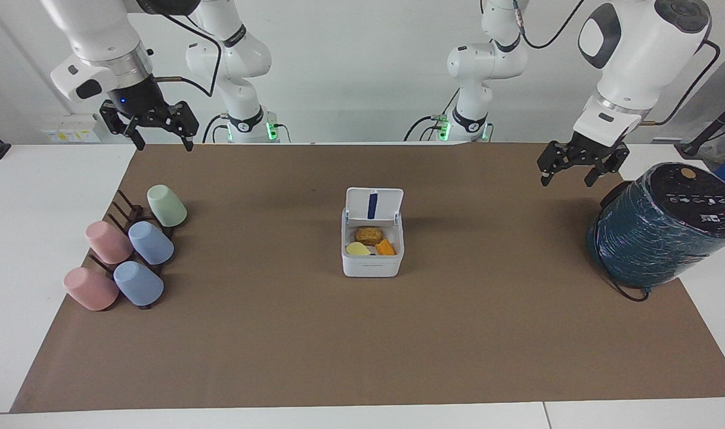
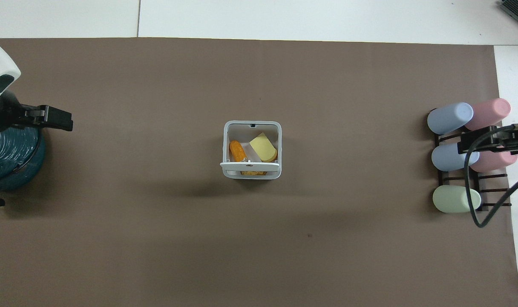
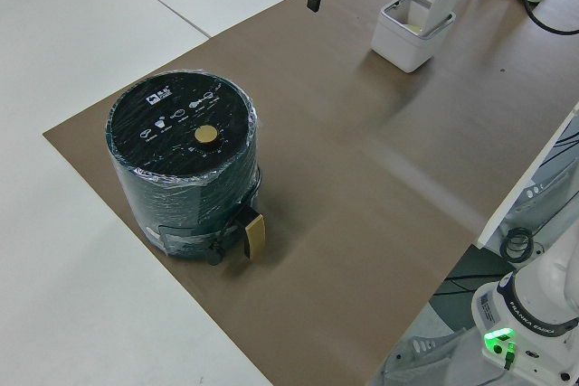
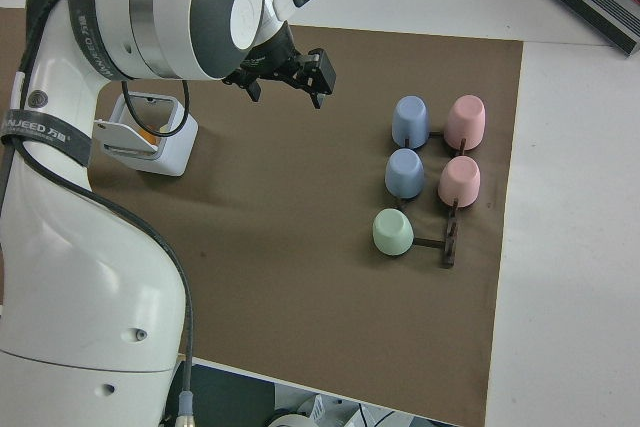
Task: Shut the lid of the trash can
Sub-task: 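Move the left gripper toward the white trash can, then push the trash can lid down over the opening with the left gripper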
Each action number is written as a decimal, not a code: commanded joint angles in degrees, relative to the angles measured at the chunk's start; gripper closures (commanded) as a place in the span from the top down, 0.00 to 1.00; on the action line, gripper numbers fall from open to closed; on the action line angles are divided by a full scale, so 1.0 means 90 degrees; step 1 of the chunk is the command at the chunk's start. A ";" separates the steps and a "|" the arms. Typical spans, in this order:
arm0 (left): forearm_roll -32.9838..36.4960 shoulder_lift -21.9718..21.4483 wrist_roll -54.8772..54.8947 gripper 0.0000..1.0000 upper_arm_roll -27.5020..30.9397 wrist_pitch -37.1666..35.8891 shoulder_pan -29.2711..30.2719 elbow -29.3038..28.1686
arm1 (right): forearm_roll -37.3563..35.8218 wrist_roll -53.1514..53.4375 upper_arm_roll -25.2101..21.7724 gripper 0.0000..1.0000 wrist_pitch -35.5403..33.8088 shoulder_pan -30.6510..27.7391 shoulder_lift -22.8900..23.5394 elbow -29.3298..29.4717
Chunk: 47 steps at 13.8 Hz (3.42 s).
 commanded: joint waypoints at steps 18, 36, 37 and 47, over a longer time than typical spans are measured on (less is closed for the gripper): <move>-0.0533 -0.0464 -0.4870 0.51 -0.0258 0.1007 -0.1376 -0.1093 | 0.0042 -0.0069 0.0022 1.00 -0.0004 -0.0033 -0.0143 -0.0150; -0.1491 -0.0933 -0.8341 0.00 -0.0258 0.2667 -0.2879 -0.2441 | 0.0042 -0.0078 0.0012 1.00 -0.0004 -0.0033 -0.0143 -0.0150; -0.1491 -0.0904 -0.8468 0.00 -0.0258 0.2930 -0.2987 -0.2509 | 0.0042 -0.0069 0.0012 1.00 -0.0004 -0.0033 -0.0143 -0.0150; -0.1491 -0.0367 -0.8782 0.00 -0.0248 0.4455 -0.3398 -0.2656 | 0.0042 -0.0069 0.0012 1.00 -0.0004 -0.0033 -0.0143 -0.0160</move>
